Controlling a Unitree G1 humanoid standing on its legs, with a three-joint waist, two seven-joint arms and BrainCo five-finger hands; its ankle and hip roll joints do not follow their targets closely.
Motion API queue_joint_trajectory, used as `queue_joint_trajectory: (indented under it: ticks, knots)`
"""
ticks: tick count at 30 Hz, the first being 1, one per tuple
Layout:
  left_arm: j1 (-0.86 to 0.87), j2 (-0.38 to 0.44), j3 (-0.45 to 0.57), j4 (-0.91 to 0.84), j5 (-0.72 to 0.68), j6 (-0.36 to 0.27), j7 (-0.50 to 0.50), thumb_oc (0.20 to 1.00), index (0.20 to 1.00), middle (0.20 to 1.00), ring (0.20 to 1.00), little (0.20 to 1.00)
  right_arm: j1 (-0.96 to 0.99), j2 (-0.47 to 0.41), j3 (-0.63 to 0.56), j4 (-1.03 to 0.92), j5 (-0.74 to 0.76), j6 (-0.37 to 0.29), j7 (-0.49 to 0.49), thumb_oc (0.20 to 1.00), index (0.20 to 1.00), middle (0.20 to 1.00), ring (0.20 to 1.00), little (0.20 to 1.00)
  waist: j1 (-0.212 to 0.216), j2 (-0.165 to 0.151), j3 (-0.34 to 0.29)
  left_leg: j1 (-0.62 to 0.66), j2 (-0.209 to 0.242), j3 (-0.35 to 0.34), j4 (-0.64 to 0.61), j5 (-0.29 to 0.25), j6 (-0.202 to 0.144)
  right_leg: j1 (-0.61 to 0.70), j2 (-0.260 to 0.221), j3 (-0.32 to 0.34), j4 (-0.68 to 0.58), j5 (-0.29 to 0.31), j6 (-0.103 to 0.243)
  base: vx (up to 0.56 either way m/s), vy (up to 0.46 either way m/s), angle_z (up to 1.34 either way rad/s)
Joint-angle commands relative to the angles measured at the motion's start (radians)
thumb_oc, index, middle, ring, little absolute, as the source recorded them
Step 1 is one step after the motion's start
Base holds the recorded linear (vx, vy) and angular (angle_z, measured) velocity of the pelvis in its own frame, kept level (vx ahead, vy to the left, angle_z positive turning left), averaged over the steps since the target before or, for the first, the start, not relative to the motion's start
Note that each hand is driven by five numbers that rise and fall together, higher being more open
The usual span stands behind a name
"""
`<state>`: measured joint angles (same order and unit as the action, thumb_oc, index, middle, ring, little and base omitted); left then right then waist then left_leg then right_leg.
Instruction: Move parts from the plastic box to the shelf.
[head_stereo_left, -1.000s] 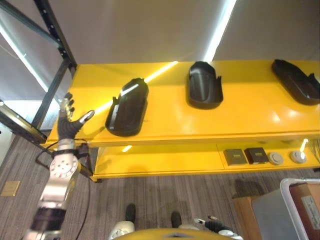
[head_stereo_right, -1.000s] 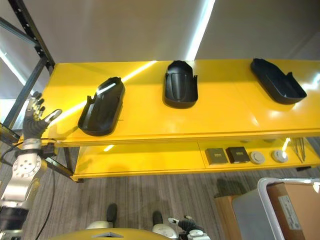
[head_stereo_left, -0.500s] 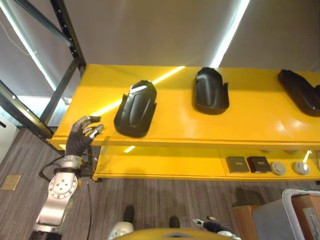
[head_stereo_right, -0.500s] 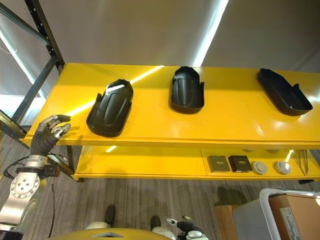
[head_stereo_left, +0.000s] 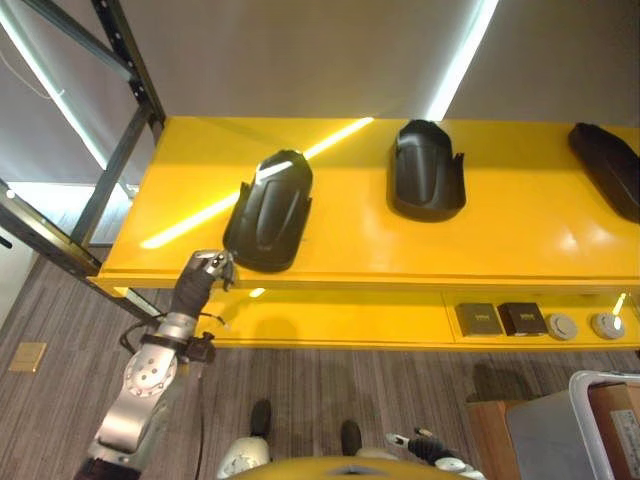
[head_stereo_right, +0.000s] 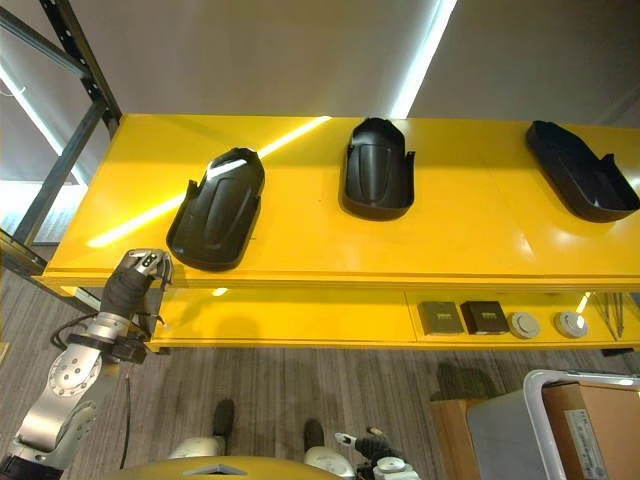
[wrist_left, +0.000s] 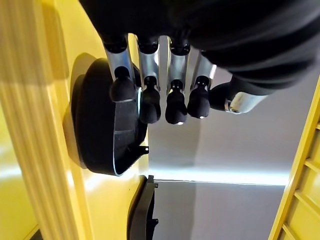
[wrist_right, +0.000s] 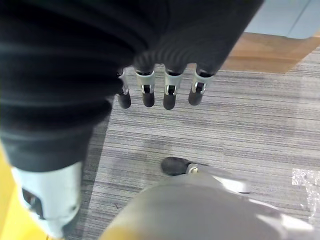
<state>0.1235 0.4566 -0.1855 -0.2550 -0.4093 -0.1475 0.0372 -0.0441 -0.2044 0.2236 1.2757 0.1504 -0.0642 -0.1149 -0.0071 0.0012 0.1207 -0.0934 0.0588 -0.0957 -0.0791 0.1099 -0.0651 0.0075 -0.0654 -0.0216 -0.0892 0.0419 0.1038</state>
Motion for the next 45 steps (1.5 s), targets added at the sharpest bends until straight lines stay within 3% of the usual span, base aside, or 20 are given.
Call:
queue_joint_trajectory:
  ticks: [1,19,32,45]
  knots:
    - [-0.060,-0.002,0.021,-0.034,0.017,-0.036,0.002,0.200,0.200,0.200,0.200,0.200,-0.026,0.045,0.021,0.014,0.003,-0.014,-0.020,1.000,1.000,1.000,1.000,1.000,-0.008,-0.046,0.005,0.005,0.038,-0.004,-0.006,-0.073,-0.003,-0.051,-0.063,-0.014,0.012,-0.026,0.021,0.02,-0.005,-0.11]
    - [-0.192,-0.054,-0.004,0.172,0.078,-0.030,0.091,0.200,0.200,0.200,0.200,0.200,-0.015,0.041,0.024,-0.008,0.016,-0.016,-0.042,1.000,1.000,1.000,1.000,1.000,-0.041,-0.040,0.014,-0.020,0.045,0.021,-0.008,-0.068,-0.008,-0.091,-0.057,0.006,0.003,-0.014,0.022,0.01,-0.007,-0.05]
    - [-0.441,-0.099,-0.066,0.307,0.111,-0.058,0.214,0.200,0.200,0.200,0.200,0.200,-0.042,0.046,0.069,-0.048,0.022,-0.032,-0.062,1.000,1.000,1.000,1.000,1.000,-0.072,-0.039,0.025,-0.048,0.048,0.045,-0.008,-0.063,-0.012,-0.133,-0.055,0.024,0.002,-0.003,0.026,0.00,-0.002,-0.03]
    - [-0.409,-0.097,-0.053,0.285,0.121,-0.057,0.207,0.200,0.200,0.200,0.200,0.200,-0.025,0.043,0.048,-0.013,0.019,-0.030,-0.070,1.000,1.000,1.000,1.000,1.000,-0.075,-0.039,0.017,-0.030,0.053,0.053,-0.008,-0.069,-0.013,-0.117,-0.054,0.027,0.002,-0.011,0.026,0.00,-0.002,-0.04]
